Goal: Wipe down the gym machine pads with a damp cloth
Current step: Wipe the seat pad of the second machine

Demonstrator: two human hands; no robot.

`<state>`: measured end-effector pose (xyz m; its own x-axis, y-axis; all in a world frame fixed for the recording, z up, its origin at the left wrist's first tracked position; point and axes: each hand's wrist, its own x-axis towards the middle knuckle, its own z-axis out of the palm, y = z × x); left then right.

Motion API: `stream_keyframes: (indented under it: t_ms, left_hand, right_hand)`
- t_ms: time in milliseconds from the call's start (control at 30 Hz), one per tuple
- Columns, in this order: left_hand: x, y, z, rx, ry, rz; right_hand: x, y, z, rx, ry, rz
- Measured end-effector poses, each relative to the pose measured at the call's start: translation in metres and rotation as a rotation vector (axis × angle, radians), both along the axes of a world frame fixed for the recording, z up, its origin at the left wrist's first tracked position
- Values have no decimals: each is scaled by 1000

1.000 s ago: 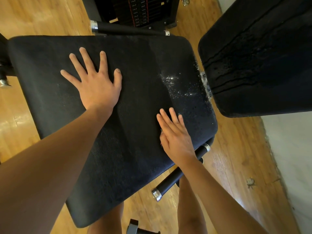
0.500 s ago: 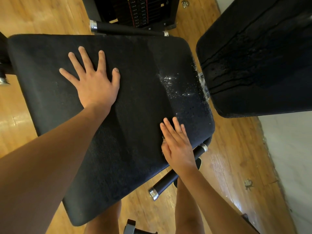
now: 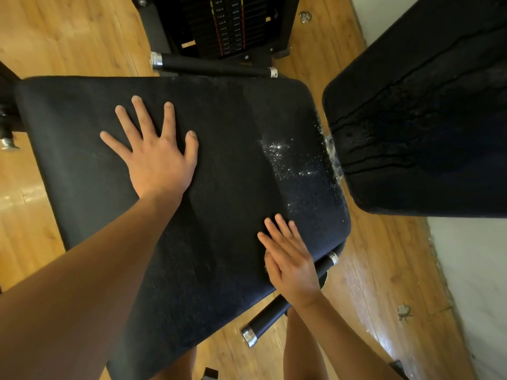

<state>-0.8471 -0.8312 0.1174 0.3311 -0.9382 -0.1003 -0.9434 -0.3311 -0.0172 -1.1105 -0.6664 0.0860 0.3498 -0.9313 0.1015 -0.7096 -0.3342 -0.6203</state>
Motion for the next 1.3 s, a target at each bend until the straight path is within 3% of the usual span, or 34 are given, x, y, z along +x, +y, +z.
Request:
stream_keyframes:
  t_ms: [233, 433, 700, 800, 933, 1300]
  left_hand:
    - [-1, 1, 0, 17, -5, 9]
    - [-1, -1, 0, 13, -5, 14]
    - [1, -1, -4, 12, -3, 17]
    - [1, -3, -4, 9, -6, 14]
    - [1, -4, -4, 13, 4, 19]
    - [0, -6, -4, 0, 12, 17]
  right_hand:
    - [27, -68, 7, -19, -138, -90]
    - [66, -170, 11, -45, -154, -42]
    - [106, -287, 13, 33, 36, 117]
    - [107, -301, 8, 19, 106, 140]
    - [111, -295, 6, 65, 248, 10]
    - [107, -285, 1, 138, 182, 2]
